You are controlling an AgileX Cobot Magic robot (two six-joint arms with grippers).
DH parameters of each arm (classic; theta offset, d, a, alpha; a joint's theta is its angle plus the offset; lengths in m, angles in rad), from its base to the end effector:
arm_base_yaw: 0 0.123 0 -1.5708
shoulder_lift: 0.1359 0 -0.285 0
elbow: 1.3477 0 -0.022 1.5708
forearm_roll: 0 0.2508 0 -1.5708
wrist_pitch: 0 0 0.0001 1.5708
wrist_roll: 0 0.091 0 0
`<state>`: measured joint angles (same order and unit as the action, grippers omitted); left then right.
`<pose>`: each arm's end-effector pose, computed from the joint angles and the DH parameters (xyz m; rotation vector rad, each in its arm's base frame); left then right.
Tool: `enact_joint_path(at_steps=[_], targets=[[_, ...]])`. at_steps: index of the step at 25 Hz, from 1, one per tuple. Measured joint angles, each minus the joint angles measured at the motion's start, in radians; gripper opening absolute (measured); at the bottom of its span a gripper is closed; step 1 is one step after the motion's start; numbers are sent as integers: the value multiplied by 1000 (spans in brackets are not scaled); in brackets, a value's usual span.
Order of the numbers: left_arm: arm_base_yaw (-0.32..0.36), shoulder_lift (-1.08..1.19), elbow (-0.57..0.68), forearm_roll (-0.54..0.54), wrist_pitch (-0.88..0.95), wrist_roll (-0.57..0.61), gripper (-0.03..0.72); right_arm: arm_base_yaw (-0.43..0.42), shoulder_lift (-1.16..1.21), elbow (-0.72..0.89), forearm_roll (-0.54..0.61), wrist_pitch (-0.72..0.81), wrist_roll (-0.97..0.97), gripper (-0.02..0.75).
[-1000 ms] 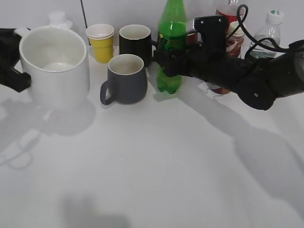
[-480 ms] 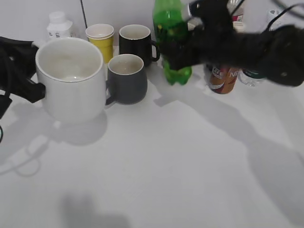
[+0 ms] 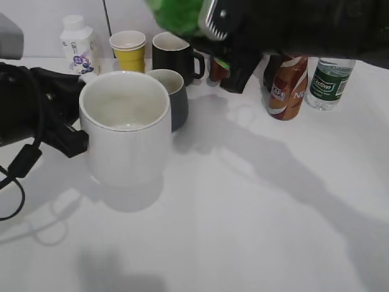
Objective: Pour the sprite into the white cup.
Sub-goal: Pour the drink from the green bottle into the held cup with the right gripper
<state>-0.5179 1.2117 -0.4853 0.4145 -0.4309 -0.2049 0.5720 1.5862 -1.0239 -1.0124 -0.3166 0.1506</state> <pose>0.1996 -0.1313 0.2475 0.7328 1.6725 -0.3955 0.2896 0.2149 0.2833 -1.3417 1.2932 0.0659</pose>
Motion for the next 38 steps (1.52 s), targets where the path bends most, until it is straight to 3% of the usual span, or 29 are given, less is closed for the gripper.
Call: enact_joint_path(at_steps=[10,18,28,38], targets=[[-6,0,0,-100,37,-4,43,20,-3,0,-5,78,-333,381],[-6,0,0,-108,58,-4,43,20,-22,0,-5,78,-582,381],[-6,0,0,-108,97,-6,43,20,-22,0,-1,79,-699,381],[-6,0,0,-100,103,-7,43,20,-22,0,172,81,-918,381]])
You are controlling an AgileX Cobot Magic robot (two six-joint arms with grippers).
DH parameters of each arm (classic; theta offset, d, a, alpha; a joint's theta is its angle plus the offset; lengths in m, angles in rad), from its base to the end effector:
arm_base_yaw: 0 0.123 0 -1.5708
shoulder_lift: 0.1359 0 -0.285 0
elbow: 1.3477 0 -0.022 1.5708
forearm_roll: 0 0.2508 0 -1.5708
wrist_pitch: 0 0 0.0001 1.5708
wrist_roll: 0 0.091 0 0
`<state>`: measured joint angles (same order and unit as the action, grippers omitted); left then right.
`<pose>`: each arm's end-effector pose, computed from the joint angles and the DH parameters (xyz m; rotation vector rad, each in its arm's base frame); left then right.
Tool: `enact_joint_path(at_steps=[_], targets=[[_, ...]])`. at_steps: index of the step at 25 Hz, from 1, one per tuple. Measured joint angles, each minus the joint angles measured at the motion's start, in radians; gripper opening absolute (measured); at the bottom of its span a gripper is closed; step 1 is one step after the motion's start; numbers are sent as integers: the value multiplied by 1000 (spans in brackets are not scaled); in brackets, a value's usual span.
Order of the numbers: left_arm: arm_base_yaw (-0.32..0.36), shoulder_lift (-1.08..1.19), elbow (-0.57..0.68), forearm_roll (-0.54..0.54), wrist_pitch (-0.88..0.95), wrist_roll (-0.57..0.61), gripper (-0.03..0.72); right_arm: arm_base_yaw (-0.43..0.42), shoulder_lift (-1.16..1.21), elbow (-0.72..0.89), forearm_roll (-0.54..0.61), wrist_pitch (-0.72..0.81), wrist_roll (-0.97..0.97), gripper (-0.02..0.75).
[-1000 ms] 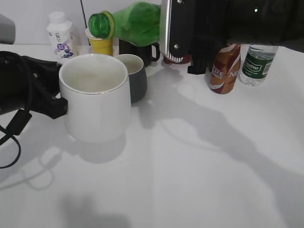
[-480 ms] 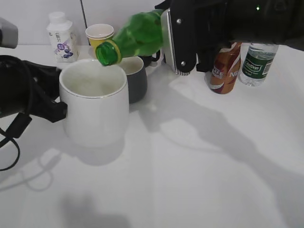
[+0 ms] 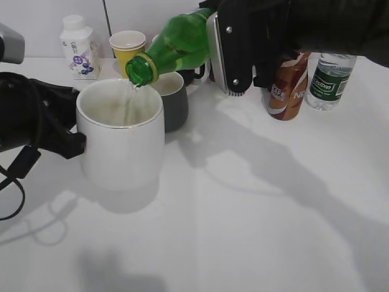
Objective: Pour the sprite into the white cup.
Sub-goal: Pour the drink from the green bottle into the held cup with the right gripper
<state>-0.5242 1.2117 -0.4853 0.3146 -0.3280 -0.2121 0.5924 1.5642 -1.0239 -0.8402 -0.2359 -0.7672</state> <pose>0.2007 -0.1265 0.2399 0.6408 1.8041 -0.3911 0.2879 0.2128 0.2896 -1.7349 0.7600 -0.5276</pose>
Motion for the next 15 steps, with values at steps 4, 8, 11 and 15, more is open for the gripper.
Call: enact_joint_path(at_steps=[4,8,11,15], targets=[[0,0,0,27,4,0,43,0,0,0,60,0,-71,381],[0,0,0,31,12,0,43,0,0,0,117,0,-146,381],[0,0,0,34,15,0,43,0,0,0,147,-8,-201,381],[0,0,0,36,16,0,43,0,0,0,171,-25,-240,381]])
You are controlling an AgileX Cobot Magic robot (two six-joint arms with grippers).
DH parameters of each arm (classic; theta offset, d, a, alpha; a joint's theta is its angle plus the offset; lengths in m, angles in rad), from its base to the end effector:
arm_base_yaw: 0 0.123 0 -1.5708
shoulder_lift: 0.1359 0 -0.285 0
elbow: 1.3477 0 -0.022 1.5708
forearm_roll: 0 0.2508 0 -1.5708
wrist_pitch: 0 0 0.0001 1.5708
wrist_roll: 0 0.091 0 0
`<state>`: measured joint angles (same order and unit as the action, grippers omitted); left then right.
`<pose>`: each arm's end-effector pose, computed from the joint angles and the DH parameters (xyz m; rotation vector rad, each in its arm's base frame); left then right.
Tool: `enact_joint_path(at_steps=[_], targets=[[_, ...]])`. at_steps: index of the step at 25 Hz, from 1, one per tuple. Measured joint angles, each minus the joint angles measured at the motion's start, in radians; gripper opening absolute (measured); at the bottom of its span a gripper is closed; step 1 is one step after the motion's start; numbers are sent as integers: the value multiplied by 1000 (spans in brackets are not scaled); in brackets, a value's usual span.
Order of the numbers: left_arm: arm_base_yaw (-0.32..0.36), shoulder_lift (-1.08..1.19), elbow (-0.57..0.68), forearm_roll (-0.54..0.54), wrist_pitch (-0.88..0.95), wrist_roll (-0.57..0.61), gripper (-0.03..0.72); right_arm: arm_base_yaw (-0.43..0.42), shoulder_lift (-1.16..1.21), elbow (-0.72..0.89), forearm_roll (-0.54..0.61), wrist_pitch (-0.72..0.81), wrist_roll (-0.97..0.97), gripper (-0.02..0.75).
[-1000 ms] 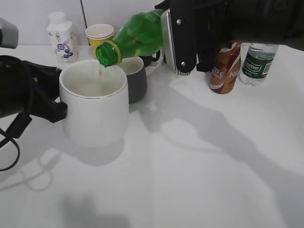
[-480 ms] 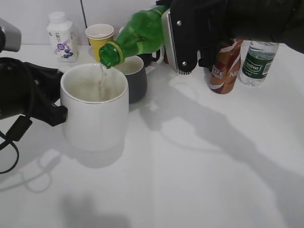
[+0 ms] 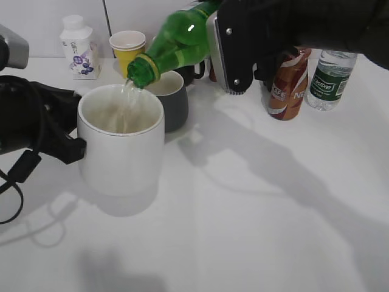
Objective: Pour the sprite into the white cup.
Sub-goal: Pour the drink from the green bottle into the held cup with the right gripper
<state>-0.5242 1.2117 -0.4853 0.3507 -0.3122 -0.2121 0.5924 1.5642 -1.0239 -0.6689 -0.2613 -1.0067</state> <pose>0.1999 -0.1266 0.2383 0.6817 1.8069 -0.3706 0.2897 0.2125 0.2936 -1.7224 0.6927 -0.6057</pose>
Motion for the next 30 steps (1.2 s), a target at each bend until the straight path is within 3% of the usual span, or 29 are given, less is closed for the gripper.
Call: enact_joint_path(at_steps=[16,23,30], targets=[[0,0,0,2,5,1,43,0,0,0,33,-6,-19,380],[0,0,0,2,5,1,43,0,0,0,101,-3,-13,380],[0,0,0,-12,-66,2,43,0,-3,31,124,7,218,380]])
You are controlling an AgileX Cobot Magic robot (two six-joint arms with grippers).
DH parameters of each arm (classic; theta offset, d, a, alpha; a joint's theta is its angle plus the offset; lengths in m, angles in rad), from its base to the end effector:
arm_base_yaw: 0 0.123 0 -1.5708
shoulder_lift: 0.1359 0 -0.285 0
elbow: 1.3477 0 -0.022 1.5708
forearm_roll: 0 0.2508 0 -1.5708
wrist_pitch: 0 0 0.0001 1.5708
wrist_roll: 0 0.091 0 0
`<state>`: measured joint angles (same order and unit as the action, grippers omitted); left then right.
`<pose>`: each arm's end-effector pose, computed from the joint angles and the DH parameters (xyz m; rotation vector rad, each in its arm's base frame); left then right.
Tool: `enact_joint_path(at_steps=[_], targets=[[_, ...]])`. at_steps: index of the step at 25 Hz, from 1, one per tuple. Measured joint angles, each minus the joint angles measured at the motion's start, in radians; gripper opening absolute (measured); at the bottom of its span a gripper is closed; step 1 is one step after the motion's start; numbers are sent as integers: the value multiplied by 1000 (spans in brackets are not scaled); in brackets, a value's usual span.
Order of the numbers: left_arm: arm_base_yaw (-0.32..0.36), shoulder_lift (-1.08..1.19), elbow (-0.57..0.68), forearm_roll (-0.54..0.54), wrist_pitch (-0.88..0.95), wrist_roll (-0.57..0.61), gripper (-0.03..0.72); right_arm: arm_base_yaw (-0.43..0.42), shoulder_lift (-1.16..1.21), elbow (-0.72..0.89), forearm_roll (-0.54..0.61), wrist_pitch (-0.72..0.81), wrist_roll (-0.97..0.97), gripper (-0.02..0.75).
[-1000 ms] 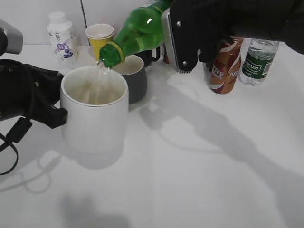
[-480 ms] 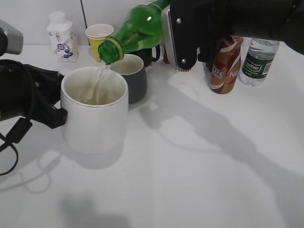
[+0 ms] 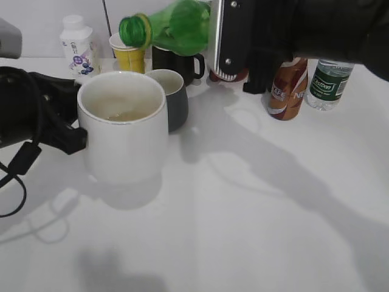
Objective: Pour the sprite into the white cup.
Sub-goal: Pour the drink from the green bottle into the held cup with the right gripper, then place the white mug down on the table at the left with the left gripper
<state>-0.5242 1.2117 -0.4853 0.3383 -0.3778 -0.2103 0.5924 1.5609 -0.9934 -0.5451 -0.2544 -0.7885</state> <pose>0.2005 -0.1288 0.2438 0.6604 1.7484 -0.4039 0.2884 0.2083 0.2860 -1.5608 0.9889 -0.3905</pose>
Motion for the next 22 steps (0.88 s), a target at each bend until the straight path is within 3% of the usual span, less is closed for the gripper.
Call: enact_joint_path(at_steps=[4,7,9,12,17,22], targets=[[9,0,0,-36,-23,0,43,0,-1,40,-9,-18,306,380],[48,0,0,-38,-51,2,43,0,-3,58,-22,-79,653,380],[102,1,0,-39,-84,2,43,0,-11,59,-25,-122,913,380],[211,15,0,-55,-159,2,43,-11,-18,60,-26,-156,1145,380],[393,144,0,-143,-357,3,43,-21,-18,105,-26,-160,1256,380],[438,379,-1,-210,-625,117,43,-23,-18,160,-26,-164,1287,380]])
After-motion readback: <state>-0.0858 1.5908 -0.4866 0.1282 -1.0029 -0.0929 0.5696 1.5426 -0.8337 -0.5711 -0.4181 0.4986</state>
